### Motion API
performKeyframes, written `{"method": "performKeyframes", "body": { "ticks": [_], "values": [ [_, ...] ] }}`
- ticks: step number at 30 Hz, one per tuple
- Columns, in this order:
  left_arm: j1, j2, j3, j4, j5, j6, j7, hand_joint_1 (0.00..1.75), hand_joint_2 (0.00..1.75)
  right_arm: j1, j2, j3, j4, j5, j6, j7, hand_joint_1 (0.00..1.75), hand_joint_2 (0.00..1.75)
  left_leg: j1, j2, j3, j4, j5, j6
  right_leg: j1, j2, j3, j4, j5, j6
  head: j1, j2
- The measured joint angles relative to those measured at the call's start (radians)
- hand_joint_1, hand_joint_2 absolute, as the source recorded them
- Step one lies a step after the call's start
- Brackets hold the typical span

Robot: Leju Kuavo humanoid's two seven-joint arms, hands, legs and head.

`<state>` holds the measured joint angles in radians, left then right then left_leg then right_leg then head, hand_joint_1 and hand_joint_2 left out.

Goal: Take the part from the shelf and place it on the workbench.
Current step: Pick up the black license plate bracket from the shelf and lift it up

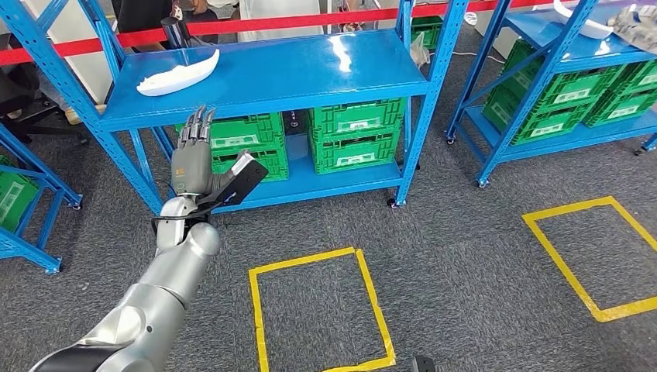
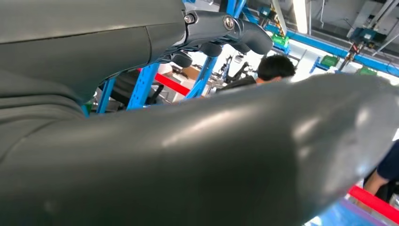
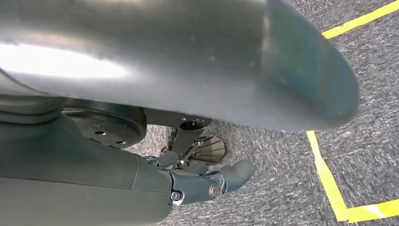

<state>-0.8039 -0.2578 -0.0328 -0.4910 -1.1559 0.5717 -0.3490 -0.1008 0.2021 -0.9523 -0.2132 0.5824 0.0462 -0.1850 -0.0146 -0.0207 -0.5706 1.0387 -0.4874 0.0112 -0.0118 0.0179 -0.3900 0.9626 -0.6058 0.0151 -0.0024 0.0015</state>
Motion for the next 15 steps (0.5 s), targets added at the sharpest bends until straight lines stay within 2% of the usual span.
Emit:
{"method": "performKeyframes", "body": {
  "ticks": [3, 5, 6, 8, 9, 10, 11, 13, 14, 15],
  "values": [
    [0.002, 0.006, -0.023, -0.015, 0.022, 0.002, 0.008, 0.00, 0.00, 0.002, 0.001, -0.004, 0.000, -0.002, 0.000, 0.001, 0.00, 0.00, 0.002, -0.002, 0.011, -0.017, -0.009, 0.017, -0.001, -0.001, -0.006, 0.025, 0.012, 0.011, 0.000, 0.000],
    [0.003, 0.009, -0.035, -0.026, 0.033, 0.004, 0.012, 0.00, 0.00, 0.002, 0.001, -0.005, 0.000, -0.004, -0.001, 0.000, 0.00, 0.00, 0.007, -0.001, 0.031, -0.032, -0.014, 0.027, 0.000, -0.005, -0.045, 0.094, 0.002, 0.016, 0.003, 0.000],
    [0.004, 0.010, -0.039, -0.030, 0.038, 0.005, 0.013, 0.00, 0.00, 0.001, 0.001, -0.006, 0.000, -0.005, -0.001, 0.000, 0.00, 0.00, 0.008, 0.001, 0.038, -0.037, -0.017, 0.028, -0.001, -0.007, -0.087, 0.152, -0.017, 0.018, 0.005, 0.000],
    [0.010, 0.013, -0.046, -0.033, 0.048, 0.006, 0.015, 0.00, 0.00, 0.003, 0.001, -0.009, 0.000, -0.004, -0.001, 0.000, 0.00, 0.00, 0.010, 0.001, 0.048, -0.037, -0.026, 0.027, -0.003, -0.008, -0.198, 0.286, -0.052, 0.020, 0.007, 0.000],
    [0.017, 0.014, -0.048, -0.033, 0.054, 0.006, 0.015, 0.00, 0.00, 0.007, 0.000, -0.010, 0.000, -0.004, -0.001, 0.001, 0.00, 0.00, 0.011, 0.000, 0.055, -0.037, -0.033, 0.024, -0.004, -0.009, -0.249, 0.331, -0.050, 0.022, 0.007, 0.000],
    [0.023, 0.015, -0.049, -0.033, 0.060, 0.007, 0.015, 0.00, 0.00, 0.011, 0.000, -0.012, 0.000, -0.003, -0.001, 0.001, 0.00, 0.00, 0.013, 0.000, 0.066, -0.037, -0.042, 0.021, -0.006, -0.009, -0.284, 0.342, -0.027, 0.024, 0.007, 0.000],
    [0.029, 0.016, -0.050, -0.033, 0.064, 0.009, 0.015, 0.00, 0.00, 0.015, -0.001, -0.012, 0.000, -0.003, -0.001, 0.001, 0.00, 0.00, 0.017, -0.001, 0.078, -0.037, -0.052, 0.016, -0.008, -0.009, -0.301, 0.317, 0.013, 0.027, 0.007, 0.000],
    [0.035, 0.019, -0.054, -0.032, 0.072, 0.013, 0.015, 0.00, 0.00, 0.024, -0.001, -0.016, 0.002, -0.002, 0.000, 0.002, 0.00, 0.00, 0.023, 0.000, 0.107, -0.036, -0.078, 0.002, -0.017, -0.014, -0.300, 0.190, 0.129, 0.038, 0.009, 0.000],
    [0.037, 0.021, -0.057, -0.032, 0.075, 0.015, 0.014, 0.00, 0.00, 0.027, -0.001, -0.019, 0.004, -0.002, 0.000, 0.002, 0.00, 0.00, 0.024, -0.001, 0.118, -0.036, -0.090, -0.005, -0.018, -0.018, -0.296, 0.133, 0.165, 0.038, 0.011, 0.000],
    [0.040, 0.022, -0.059, -0.031, 0.078, 0.015, 0.015, 0.00, 0.00, 0.028, -0.001, -0.022, 0.006, -0.002, 0.001, 0.002, 0.00, 0.00, 0.023, -0.001, 0.125, -0.038, -0.101, -0.014, -0.019, -0.021, -0.292, 0.096, 0.188, 0.033, 0.011, 0.000]
  ]
}}
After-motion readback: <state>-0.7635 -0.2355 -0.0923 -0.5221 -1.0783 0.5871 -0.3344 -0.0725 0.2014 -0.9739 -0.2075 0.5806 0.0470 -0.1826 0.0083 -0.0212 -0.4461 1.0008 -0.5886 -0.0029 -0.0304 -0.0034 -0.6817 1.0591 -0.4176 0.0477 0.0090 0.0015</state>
